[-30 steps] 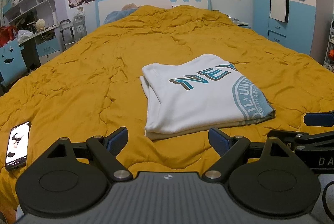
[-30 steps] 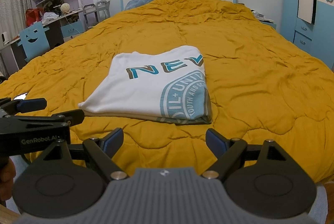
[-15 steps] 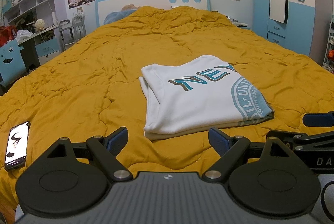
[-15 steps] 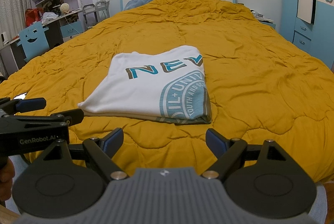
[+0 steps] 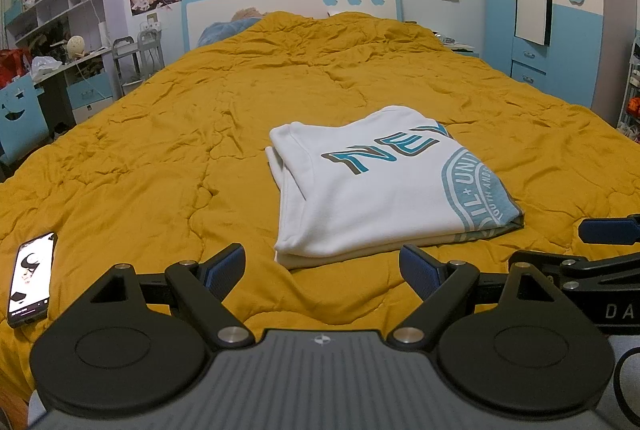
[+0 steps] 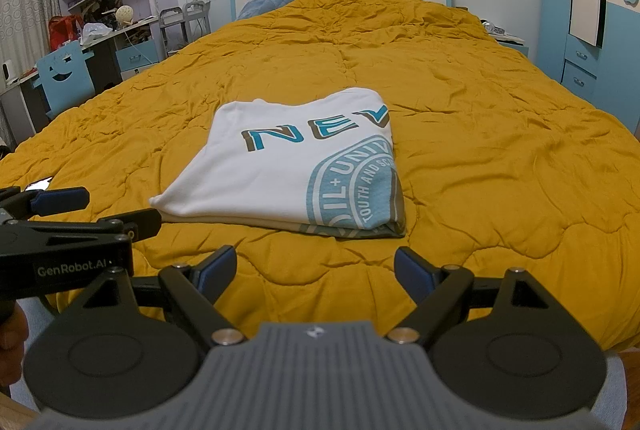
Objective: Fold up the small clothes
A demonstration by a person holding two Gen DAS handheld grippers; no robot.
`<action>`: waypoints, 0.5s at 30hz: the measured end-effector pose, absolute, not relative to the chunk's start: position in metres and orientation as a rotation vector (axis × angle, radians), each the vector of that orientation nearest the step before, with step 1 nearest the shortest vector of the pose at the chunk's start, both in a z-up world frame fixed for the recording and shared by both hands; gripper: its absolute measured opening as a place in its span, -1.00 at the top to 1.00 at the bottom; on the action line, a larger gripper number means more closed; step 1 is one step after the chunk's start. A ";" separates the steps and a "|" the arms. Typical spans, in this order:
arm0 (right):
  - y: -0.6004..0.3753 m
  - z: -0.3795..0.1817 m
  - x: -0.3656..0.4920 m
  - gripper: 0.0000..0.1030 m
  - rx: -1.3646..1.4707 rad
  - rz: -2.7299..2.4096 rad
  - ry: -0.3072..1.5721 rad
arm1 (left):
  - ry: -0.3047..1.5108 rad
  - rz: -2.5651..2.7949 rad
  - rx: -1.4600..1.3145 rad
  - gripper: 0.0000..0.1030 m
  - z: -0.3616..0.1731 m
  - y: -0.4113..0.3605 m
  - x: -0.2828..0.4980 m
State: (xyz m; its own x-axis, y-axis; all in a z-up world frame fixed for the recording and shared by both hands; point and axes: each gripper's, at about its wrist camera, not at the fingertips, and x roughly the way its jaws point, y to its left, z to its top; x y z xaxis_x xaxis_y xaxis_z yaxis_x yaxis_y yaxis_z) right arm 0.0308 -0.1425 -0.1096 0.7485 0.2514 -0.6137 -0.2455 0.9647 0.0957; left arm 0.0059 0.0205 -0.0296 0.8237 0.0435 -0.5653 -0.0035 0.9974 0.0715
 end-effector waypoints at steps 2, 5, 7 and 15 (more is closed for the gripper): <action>-0.142 -0.110 0.031 -0.59 0.009 0.272 0.672 | 0.602 0.025 0.069 -0.97 -0.030 0.021 0.006; -0.142 -0.110 0.031 -0.59 0.009 0.272 0.672 | 0.603 0.024 0.069 -0.97 -0.030 0.021 0.006; -0.142 -0.110 0.031 -0.59 0.009 0.271 0.672 | 0.603 0.024 0.069 -0.97 -0.030 0.021 0.006; -0.141 -0.110 0.030 -0.59 0.008 0.272 0.673 | 0.602 0.024 0.068 -0.97 -0.030 0.021 0.006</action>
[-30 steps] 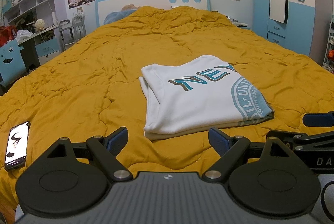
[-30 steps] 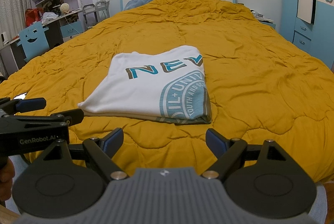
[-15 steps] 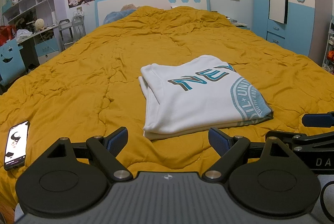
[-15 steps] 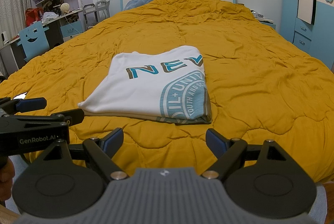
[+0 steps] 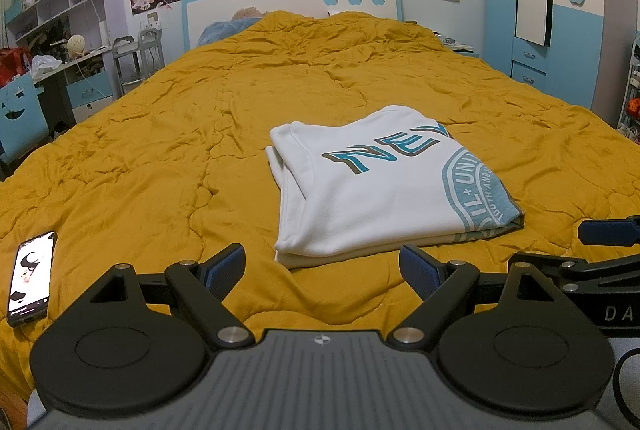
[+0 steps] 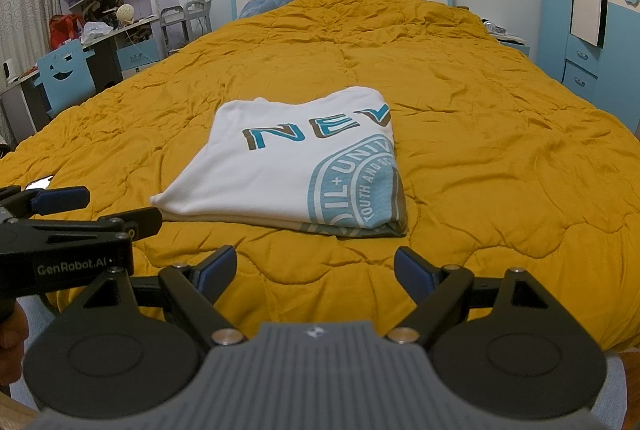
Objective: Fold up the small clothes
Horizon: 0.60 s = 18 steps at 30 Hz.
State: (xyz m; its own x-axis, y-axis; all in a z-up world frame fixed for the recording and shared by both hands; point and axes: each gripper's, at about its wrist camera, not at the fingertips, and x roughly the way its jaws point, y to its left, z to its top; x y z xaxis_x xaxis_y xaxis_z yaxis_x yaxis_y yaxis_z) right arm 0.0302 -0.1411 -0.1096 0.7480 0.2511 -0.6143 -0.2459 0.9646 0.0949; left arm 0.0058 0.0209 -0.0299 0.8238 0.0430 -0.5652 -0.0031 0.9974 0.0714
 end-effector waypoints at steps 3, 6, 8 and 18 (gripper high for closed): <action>-0.141 -0.110 0.030 -0.59 0.008 0.272 0.673 | 0.603 0.024 0.068 -0.97 -0.030 0.021 0.006; -0.141 -0.110 0.030 -0.59 0.008 0.272 0.674 | 0.603 0.025 0.068 -0.97 -0.030 0.020 0.006; -0.141 -0.110 0.030 -0.59 0.006 0.273 0.677 | 0.603 0.024 0.066 -0.97 -0.030 0.020 0.006; -0.141 -0.111 0.031 -0.59 0.004 0.275 0.677 | 0.608 0.010 0.064 -0.97 -0.030 0.019 0.006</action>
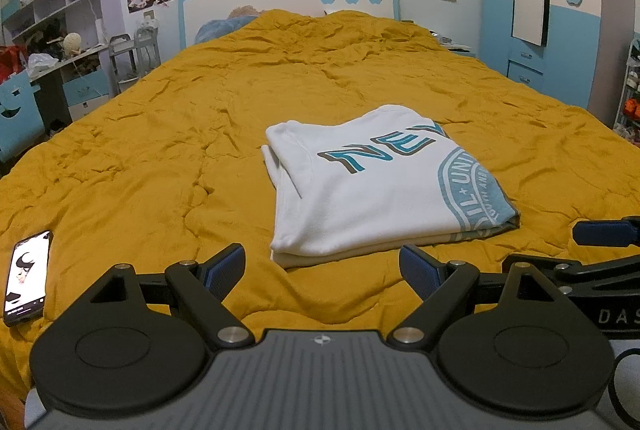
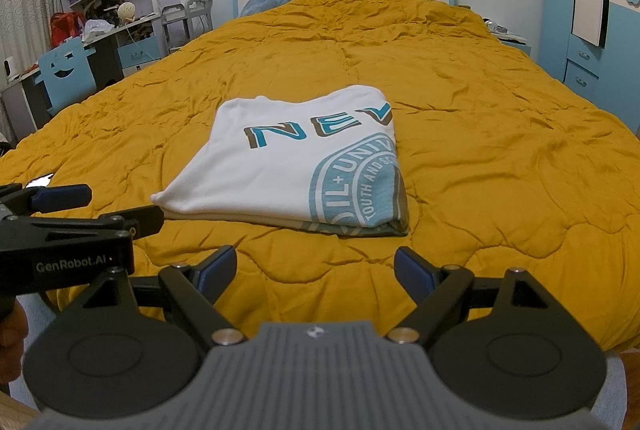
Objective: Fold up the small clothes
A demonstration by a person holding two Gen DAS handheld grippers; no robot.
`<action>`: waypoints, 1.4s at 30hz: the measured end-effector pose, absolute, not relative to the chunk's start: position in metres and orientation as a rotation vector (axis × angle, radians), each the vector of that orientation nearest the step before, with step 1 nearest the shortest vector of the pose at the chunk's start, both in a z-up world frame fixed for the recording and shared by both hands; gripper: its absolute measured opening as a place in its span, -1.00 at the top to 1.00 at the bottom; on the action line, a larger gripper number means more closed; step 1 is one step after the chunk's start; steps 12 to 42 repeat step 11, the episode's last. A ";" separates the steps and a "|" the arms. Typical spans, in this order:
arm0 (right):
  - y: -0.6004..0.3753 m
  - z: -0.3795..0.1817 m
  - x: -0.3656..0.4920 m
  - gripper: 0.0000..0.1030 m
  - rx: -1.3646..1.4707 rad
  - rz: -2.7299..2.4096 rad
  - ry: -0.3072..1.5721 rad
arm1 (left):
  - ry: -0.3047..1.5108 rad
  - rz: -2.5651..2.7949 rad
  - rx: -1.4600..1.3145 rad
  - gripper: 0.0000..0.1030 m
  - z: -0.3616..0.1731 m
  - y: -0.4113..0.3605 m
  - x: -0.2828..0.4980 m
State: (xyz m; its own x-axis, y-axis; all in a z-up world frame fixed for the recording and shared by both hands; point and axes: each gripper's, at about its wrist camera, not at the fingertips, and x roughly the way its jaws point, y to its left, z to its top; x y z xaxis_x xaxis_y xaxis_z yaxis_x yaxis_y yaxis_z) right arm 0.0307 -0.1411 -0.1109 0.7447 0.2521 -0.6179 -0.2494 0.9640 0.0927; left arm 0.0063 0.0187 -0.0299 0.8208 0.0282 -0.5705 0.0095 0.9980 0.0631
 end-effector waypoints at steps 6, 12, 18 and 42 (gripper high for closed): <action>-0.141 -0.111 0.031 -0.59 0.004 0.275 0.678 | 0.605 0.006 0.069 -0.97 -0.029 0.015 0.007; -0.141 -0.111 0.031 -0.59 0.004 0.275 0.678 | 0.606 0.006 0.067 -0.97 -0.029 0.013 0.008; -0.141 -0.111 0.031 -0.59 0.004 0.275 0.678 | 0.606 0.006 0.067 -0.97 -0.029 0.013 0.008; -0.141 -0.111 0.031 -0.59 0.004 0.275 0.678 | 0.606 0.006 0.067 -0.97 -0.029 0.013 0.008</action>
